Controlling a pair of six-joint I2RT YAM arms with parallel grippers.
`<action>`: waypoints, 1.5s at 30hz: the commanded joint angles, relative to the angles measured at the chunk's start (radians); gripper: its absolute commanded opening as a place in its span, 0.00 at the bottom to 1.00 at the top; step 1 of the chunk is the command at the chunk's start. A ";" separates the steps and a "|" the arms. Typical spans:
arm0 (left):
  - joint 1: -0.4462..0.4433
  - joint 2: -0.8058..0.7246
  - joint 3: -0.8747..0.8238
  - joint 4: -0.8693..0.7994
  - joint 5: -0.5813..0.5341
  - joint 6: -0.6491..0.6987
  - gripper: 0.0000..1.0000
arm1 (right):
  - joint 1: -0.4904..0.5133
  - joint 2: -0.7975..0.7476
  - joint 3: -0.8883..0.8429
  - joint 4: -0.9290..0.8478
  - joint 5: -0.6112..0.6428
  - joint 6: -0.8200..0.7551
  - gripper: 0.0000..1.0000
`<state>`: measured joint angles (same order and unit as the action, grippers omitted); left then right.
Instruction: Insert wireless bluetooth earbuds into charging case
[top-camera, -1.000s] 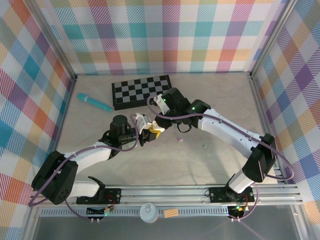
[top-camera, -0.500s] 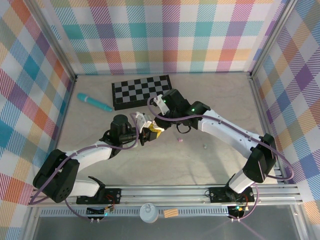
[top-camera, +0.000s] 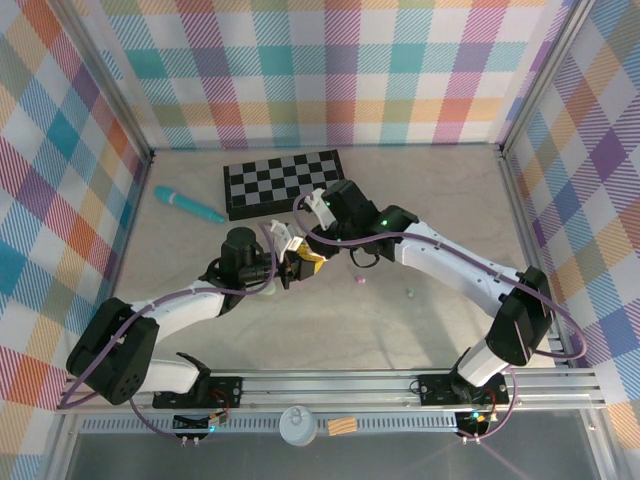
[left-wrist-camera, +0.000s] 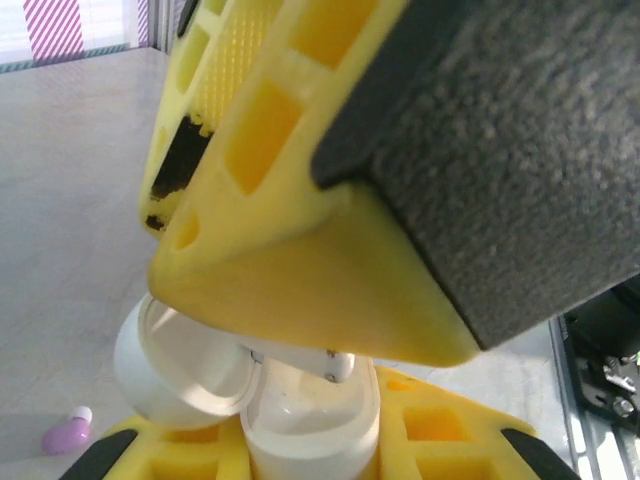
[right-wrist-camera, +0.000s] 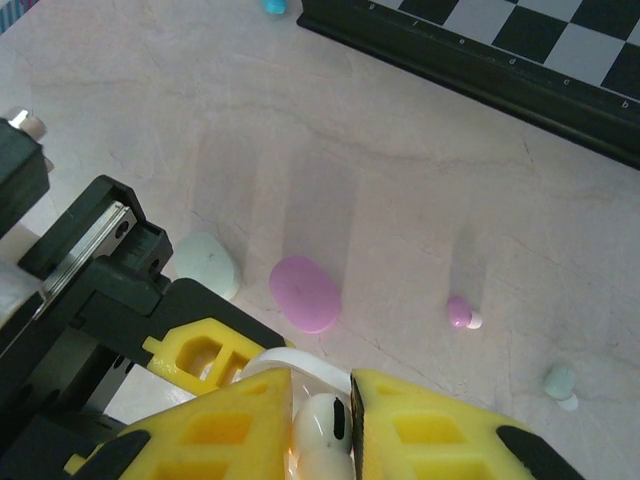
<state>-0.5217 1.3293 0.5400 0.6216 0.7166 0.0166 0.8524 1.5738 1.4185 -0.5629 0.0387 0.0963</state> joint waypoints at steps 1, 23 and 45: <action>-0.009 0.005 0.034 0.108 0.044 -0.051 0.01 | 0.005 0.005 -0.019 0.021 0.008 0.014 0.23; -0.009 0.046 0.020 0.176 0.034 -0.029 0.01 | -0.079 -0.120 -0.050 0.054 -0.109 0.197 0.45; -0.009 0.049 0.032 0.140 0.036 0.050 0.01 | -0.102 0.038 0.115 -0.181 -0.261 0.260 0.37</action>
<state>-0.5217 1.3804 0.5415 0.7326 0.7238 0.0422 0.7464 1.5967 1.4914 -0.7120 -0.1909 0.3595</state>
